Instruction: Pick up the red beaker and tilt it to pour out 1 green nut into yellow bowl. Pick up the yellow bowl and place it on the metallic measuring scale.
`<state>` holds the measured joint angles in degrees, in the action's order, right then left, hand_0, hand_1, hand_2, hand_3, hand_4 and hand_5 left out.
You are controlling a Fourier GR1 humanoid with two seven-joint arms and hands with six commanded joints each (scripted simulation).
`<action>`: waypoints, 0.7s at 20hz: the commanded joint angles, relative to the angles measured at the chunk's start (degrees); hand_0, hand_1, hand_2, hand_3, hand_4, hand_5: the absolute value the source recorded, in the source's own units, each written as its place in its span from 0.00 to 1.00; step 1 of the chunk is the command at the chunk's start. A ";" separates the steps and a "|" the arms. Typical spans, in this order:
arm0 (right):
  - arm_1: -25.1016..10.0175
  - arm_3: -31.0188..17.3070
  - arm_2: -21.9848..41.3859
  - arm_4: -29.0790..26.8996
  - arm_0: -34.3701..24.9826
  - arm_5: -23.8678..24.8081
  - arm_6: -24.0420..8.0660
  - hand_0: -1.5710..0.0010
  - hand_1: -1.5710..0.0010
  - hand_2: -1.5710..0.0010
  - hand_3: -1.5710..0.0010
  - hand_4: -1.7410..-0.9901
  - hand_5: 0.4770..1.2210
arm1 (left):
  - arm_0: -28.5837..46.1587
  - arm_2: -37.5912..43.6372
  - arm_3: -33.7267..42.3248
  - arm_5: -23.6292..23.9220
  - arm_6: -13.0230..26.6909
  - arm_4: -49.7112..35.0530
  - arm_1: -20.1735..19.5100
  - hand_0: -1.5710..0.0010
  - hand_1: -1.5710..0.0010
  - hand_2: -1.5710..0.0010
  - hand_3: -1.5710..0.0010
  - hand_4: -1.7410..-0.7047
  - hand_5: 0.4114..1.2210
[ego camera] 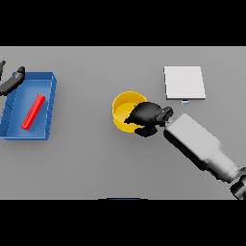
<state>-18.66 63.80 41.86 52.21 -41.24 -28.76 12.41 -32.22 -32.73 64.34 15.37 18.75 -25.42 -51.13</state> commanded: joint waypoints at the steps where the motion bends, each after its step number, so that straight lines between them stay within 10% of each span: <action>1: 0.09 0.35 0.00 -0.10 -0.03 -0.45 -0.33 0.33 0.36 0.45 0.63 0.25 0.81 | 0.04 -0.22 -0.65 -0.32 -0.22 0.19 0.29 1.00 1.00 1.00 1.00 0.99 0.35; 7: -0.74 1.29 -0.17 -0.17 0.19 0.50 0.22 0.09 0.09 0.21 0.25 0.07 0.95 | -0.61 -0.39 0.03 -0.54 0.48 0.28 -0.02 1.00 1.00 1.00 1.00 0.98 0.35; 14: -1.86 2.40 -2.79 -1.76 0.29 0.94 1.15 0.02 0.02 0.15 0.15 0.01 0.99 | -0.39 -0.31 -0.76 -1.29 0.16 0.15 -0.05 1.00 1.00 1.00 1.00 0.99 0.35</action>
<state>-20.54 66.19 39.07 50.46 -40.96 -27.85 13.67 -32.60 -33.05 63.58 14.07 18.93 -25.28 -51.18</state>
